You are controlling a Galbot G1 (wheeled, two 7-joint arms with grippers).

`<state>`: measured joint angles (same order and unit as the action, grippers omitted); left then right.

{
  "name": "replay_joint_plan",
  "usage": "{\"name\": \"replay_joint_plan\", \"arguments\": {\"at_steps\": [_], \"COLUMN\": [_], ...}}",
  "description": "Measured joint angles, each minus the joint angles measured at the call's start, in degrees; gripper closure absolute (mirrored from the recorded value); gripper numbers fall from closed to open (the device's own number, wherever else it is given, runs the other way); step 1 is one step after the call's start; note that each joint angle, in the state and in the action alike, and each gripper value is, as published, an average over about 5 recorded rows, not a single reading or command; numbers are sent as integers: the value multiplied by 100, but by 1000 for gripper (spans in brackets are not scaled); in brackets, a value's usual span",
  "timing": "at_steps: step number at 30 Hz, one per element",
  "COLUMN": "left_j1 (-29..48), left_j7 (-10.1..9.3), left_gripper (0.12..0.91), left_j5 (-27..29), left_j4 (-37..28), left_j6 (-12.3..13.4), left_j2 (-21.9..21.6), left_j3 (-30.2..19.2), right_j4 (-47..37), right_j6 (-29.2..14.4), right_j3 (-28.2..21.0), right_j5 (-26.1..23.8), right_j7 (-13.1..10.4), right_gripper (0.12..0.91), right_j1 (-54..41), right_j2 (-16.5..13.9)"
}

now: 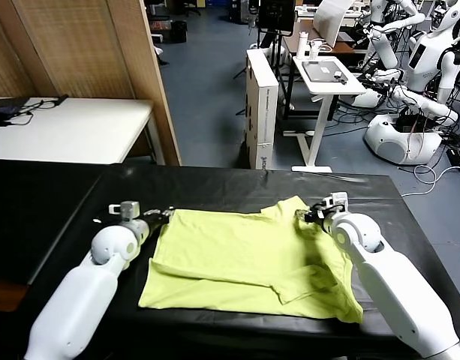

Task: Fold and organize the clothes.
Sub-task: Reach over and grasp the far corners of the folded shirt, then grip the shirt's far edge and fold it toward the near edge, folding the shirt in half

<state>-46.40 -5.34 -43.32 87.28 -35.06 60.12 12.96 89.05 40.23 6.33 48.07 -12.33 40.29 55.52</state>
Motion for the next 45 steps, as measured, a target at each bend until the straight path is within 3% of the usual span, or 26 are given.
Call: {"name": "replay_joint_plan", "arguments": {"at_steps": [12, 21, 34, 45], "left_j1": [-330, -1192, -2482, -3379], "left_j7": [-68, -92, -244, -241], "left_gripper": [884, 884, 884, 884], "left_j5": [-49, -126, -71, -31], "left_j4": [481, 1429, 2857, 3654], "left_j6": [-33, -36, -132, -247], "left_j2": [-176, -436, -563, -642], "left_j3": [249, 771, 1200, 1553], "right_j4": [667, 1395, 2705, 3300], "right_j6": [-121, -25, 194, 197], "right_j3": [404, 898, 1779, 1833], "right_j5": [9, 18, 65, 128], "right_j7": [-61, -10, -266, -411], "right_gripper": [885, 885, 885, 885], "right_j1": [490, 1230, 2805, 3528], "right_j2": [-245, -593, -1302, -1656]}}
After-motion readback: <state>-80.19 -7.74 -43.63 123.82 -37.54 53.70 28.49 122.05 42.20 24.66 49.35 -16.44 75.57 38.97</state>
